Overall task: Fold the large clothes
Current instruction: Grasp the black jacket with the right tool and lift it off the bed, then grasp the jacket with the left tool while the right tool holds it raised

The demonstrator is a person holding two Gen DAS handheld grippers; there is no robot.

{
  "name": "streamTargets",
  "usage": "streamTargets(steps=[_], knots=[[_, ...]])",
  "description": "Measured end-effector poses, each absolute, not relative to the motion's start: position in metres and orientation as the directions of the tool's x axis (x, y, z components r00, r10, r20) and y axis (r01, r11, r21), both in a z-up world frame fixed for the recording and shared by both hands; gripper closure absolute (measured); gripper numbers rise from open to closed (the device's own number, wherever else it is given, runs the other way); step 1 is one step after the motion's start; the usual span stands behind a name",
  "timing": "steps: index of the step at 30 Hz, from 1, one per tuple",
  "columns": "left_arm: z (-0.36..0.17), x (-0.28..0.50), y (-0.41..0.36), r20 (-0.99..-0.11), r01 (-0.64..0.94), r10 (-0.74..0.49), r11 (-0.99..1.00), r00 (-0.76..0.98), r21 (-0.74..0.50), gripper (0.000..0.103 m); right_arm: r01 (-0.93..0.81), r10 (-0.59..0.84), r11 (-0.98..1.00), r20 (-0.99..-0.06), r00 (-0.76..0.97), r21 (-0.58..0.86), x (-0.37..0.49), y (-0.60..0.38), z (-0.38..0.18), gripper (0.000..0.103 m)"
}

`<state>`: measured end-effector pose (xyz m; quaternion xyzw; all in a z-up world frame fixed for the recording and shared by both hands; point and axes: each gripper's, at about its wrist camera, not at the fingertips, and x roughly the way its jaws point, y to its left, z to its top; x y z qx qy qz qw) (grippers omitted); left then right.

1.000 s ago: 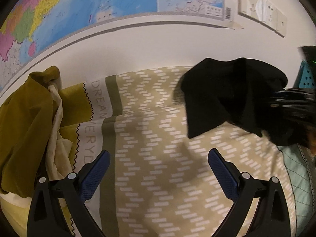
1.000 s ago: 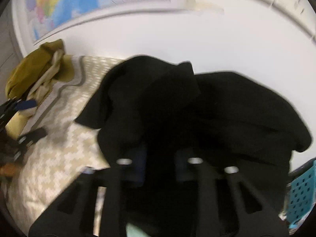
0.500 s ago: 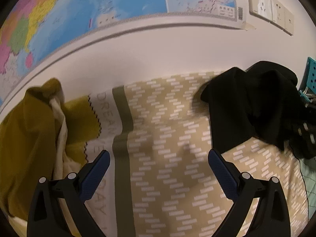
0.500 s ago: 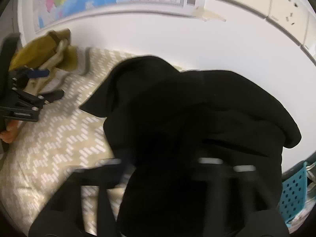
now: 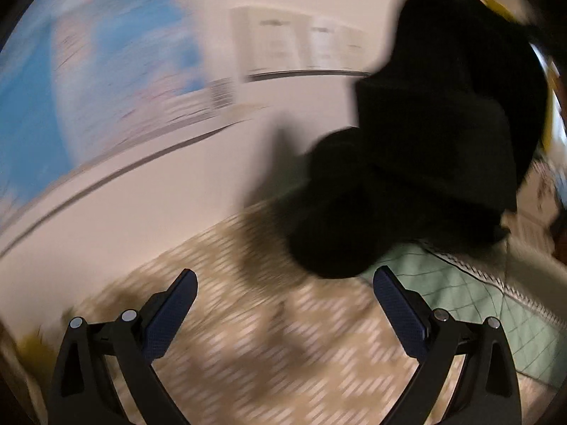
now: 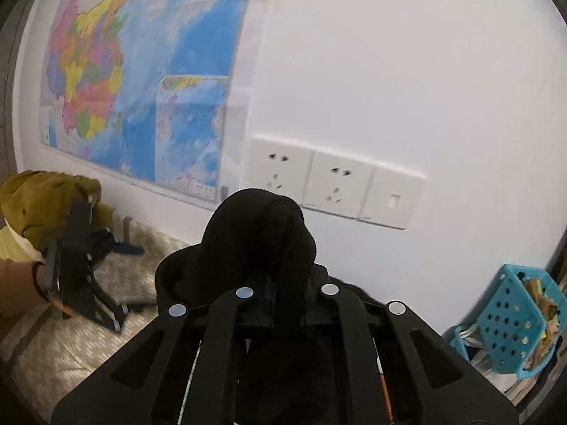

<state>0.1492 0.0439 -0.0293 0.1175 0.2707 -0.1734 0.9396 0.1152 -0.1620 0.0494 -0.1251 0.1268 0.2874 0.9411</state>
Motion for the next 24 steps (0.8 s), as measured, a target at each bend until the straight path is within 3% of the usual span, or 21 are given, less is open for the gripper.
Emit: streamTargets(steps=[5,7,8,9,10,13,24], knots=[[-0.039,0.162,0.011,-0.494,0.424,-0.276,0.88,0.824,0.215,0.007,-0.586,0.528,0.8,-0.312,0.79,-0.129,0.114,-0.17,0.05,0.095],[-0.042,0.186,0.007,-0.487,0.398,-0.255,0.891,0.835,0.217,0.018,-0.584,0.532,0.805,-0.307,0.789,-0.105,0.116,-0.175,0.051,0.095],[-0.042,0.197,0.005,-0.501,0.403,-0.261,0.893,0.825,0.198,0.049,-0.583,0.533,0.807,-0.307,0.789,-0.095,0.117,-0.179,0.051,0.095],[-0.042,0.209,0.002,-0.525,0.411,-0.269,0.894,0.808,0.175,0.089,-0.568,0.521,0.818,-0.3,0.799,-0.094,0.117,-0.184,0.053,0.095],[-0.038,0.22,-0.002,-0.546,0.419,-0.28,0.896,0.79,0.147,0.099,-0.561,0.516,0.823,-0.297,0.803,-0.088,0.117,-0.189,0.055,0.095],[-0.013,0.221,-0.012,-0.474,0.378,-0.263,0.911,0.84,0.165,0.1,-0.518,0.483,0.852,-0.271,0.833,-0.073,0.116,-0.208,0.069,0.096],[0.189,0.194,-0.05,-0.152,0.364,-0.354,0.931,0.923,0.04,0.1,-0.359,0.36,0.928,-0.008,0.933,-0.1,0.05,-0.287,0.213,0.097]])
